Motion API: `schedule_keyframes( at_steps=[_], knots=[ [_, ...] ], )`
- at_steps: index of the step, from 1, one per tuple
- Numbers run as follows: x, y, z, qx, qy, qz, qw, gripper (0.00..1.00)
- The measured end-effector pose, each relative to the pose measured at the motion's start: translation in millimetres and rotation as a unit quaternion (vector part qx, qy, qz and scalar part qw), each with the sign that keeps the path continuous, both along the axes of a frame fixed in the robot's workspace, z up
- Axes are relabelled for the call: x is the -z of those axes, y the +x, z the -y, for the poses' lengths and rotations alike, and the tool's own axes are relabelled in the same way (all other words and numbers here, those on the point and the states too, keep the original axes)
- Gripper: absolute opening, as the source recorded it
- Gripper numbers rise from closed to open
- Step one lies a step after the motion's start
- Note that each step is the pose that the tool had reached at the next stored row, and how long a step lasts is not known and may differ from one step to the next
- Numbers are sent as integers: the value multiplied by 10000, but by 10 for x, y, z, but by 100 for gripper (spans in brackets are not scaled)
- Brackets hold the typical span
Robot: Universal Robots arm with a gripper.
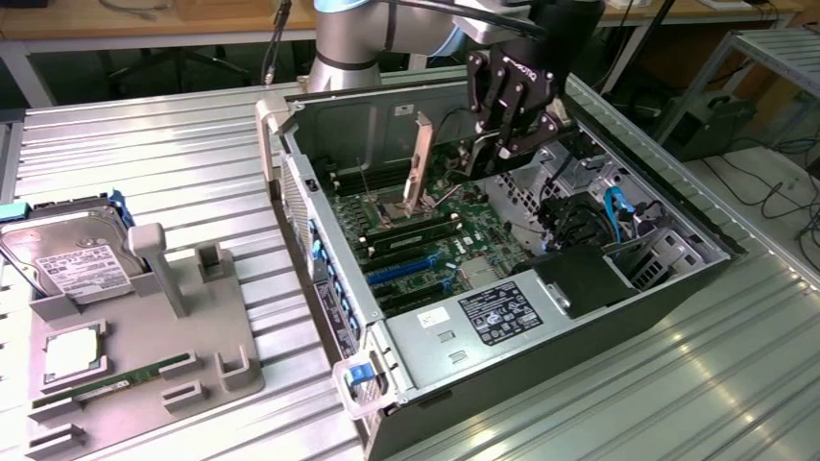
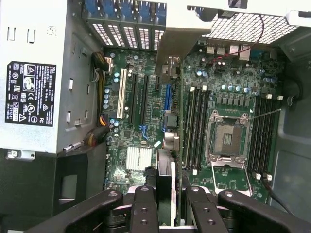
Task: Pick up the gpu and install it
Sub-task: 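Insert the gpu into the slot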
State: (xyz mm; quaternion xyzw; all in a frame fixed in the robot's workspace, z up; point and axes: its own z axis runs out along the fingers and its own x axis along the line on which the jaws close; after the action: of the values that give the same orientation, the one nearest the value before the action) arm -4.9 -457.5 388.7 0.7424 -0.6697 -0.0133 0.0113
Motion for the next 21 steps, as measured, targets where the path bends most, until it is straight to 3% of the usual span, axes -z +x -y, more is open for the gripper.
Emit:
schedule_keyframes(
  at_steps=[15,21],
  knots=[
    [70,0,0,0,21,0,10000,27],
    [142,0,0,0,33,0,10000,27]
  ],
)
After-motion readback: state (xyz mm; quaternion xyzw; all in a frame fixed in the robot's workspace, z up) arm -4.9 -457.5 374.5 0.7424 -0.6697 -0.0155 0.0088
